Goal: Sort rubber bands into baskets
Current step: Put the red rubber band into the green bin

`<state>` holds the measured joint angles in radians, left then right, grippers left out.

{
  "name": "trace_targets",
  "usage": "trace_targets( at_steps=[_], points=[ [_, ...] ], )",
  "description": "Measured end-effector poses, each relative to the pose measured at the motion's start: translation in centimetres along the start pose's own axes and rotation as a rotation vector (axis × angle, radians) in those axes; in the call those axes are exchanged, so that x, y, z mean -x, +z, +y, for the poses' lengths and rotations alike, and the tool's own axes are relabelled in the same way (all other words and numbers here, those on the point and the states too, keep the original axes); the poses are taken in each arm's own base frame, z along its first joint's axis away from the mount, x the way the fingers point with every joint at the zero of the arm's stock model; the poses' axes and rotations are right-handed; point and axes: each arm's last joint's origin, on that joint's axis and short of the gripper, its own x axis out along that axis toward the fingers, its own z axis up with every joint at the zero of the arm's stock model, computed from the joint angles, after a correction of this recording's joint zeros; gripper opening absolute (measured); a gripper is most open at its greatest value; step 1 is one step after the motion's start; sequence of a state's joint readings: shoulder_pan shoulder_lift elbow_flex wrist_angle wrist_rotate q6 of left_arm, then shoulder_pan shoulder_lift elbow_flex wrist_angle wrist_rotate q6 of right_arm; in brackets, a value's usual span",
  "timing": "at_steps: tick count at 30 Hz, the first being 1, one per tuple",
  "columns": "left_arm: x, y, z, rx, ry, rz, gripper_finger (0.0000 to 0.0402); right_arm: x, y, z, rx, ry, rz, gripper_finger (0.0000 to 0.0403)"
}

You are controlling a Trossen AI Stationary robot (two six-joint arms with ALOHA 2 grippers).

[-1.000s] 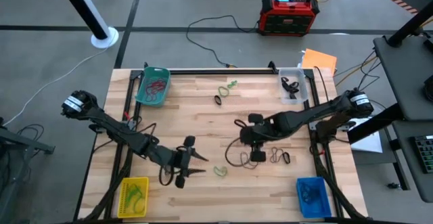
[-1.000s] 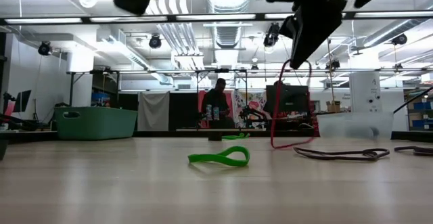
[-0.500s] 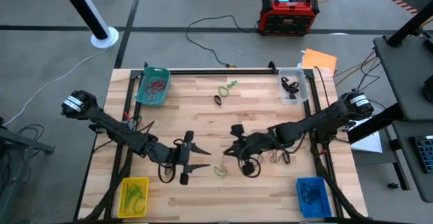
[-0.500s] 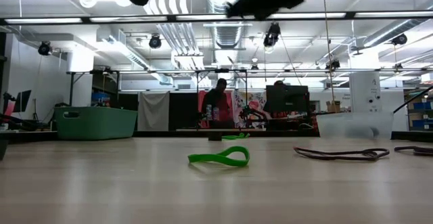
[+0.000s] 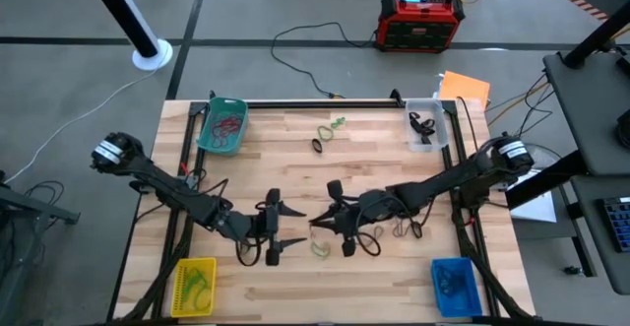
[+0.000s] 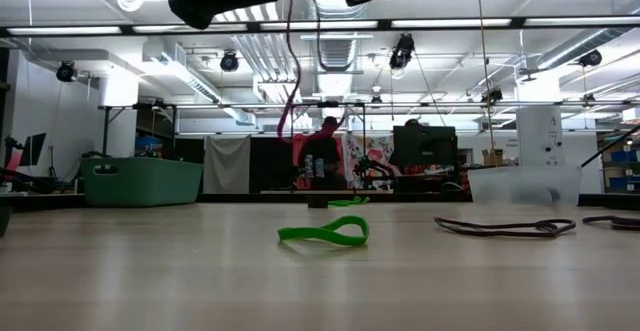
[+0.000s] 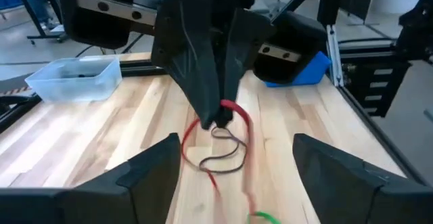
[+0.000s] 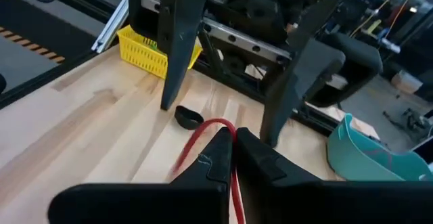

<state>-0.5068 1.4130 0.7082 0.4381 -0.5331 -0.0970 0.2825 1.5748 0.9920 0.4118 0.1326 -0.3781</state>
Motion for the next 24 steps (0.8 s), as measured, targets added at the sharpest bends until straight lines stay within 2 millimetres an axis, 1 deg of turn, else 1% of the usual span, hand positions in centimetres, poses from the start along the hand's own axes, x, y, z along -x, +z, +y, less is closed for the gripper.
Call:
trace_targets(
  at_steps=[6, 17, 21, 24],
  points=[
    [-0.5, -0.6, -0.2, -0.011, 0.003, 0.018, 0.0272, -0.9, -0.2, 0.1, 0.035, -0.031, -0.063, 0.0009],
    [-1.2, -1.5, -0.3, -0.028, 0.011, 0.038, 0.0272, -0.8, 0.7, -0.3, 0.096, -0.075, -0.155, 0.0009],
    [-1.2, -1.4, -0.3, -0.026, 0.010, 0.032, 0.0272, -0.8, 0.6, -0.3, 0.116, -0.073, -0.149, 0.0009],
    [-1.3, -1.4, -0.2, -0.028, 0.012, 0.033, 0.0272, -0.8, 0.9, -0.4, 0.113, -0.080, -0.176, 0.0009]
  ],
)
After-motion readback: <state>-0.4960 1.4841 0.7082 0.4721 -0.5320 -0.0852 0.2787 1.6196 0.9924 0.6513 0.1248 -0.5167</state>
